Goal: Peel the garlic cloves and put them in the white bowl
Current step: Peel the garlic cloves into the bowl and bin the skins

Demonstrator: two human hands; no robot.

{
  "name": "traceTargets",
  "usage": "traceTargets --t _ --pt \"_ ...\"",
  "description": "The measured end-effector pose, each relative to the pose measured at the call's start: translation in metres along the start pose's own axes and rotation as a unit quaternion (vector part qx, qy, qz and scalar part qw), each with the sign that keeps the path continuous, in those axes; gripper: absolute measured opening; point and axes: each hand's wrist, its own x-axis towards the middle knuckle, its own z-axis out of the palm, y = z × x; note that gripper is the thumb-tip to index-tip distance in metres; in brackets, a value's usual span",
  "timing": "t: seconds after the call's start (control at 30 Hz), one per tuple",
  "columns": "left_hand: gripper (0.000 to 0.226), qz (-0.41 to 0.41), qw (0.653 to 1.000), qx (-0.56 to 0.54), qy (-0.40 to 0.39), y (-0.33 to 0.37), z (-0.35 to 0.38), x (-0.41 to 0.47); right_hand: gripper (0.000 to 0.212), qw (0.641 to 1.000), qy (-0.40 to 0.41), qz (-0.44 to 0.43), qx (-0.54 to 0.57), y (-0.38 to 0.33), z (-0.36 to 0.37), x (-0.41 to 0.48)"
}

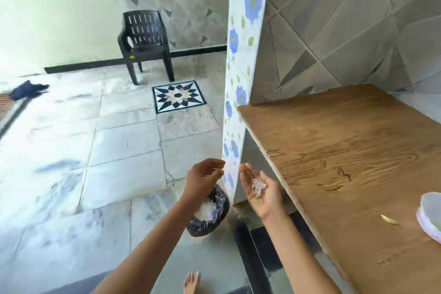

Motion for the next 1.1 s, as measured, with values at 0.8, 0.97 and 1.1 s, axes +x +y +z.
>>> traceTargets --t 0.8,0.97,1.1 --pt "0.023 -0.192 0.981 0.024 -0.008 -0.425 0.009 0.258 0.038 0.978 0.193 0.068 -0.042 0.179 -0.193 0.419" --pt "0.024 -0.197 0.979 0.055 -0.025 -0.509 0.026 0.267 0.046 0.965 0.226 0.077 -0.112 0.205 -0.254 0.465" --pt "0.023 -0.194 0.976 0.088 -0.04 -0.547 0.042 0.266 0.067 0.938 0.247 0.133 -0.203 0.213 -0.277 0.481"
